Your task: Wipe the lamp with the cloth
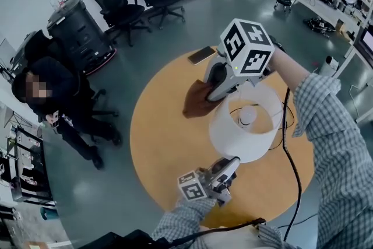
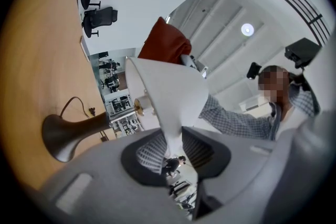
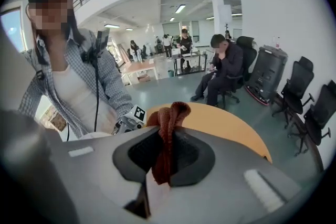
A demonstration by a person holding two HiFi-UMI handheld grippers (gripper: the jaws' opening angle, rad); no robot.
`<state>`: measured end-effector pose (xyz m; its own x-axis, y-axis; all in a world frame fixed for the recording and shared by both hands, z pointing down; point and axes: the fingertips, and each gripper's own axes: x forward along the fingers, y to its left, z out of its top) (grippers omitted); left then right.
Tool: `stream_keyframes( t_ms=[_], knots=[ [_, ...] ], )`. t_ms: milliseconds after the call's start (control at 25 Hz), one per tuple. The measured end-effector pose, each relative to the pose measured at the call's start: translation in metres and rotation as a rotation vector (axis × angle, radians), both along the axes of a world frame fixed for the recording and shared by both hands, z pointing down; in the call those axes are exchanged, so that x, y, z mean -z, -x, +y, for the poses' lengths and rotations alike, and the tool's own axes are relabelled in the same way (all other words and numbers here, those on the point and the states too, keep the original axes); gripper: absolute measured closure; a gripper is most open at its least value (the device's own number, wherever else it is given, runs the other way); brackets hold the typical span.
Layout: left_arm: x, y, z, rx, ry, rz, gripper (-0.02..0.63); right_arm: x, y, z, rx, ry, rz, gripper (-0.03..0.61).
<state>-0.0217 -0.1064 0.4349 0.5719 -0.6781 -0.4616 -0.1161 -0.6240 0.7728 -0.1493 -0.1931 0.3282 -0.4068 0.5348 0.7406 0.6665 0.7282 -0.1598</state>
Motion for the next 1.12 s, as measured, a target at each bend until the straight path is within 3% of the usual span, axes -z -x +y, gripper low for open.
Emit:
stream_keyframes(
  t_ms=[120, 320, 720, 960, 1120],
  knots=[
    [0.001, 0.003, -0.001, 0.001, 0.001, 0.001, 0.523, -0.004, 0.001, 0.031, 0.107, -0.023, 0.072, 0.540],
    [-0.002, 0.003, 0.000, -0.011, 0.000, 0.004, 0.523, -0.018, -0.013, 0.063, 0.256, -0.153, 0.133, 0.540],
    [-0.005, 0.001, 0.000, -0.018, 0.012, 0.016, 0.523, -0.031, -0.028, 0.075, 0.362, -0.455, 0.135, 0.540],
    [-0.004, 0.003, -0.003, -0.018, 0.019, 0.013, 0.522, -0.016, -0.034, 0.085, 0.430, -0.591, 0.073, 0.540],
    [-0.006, 0.004, -0.002, -0.022, 0.020, 0.017, 0.522, -0.009, -0.055, 0.106, 0.464, -0.626, 0.046, 0.540]
  ],
)
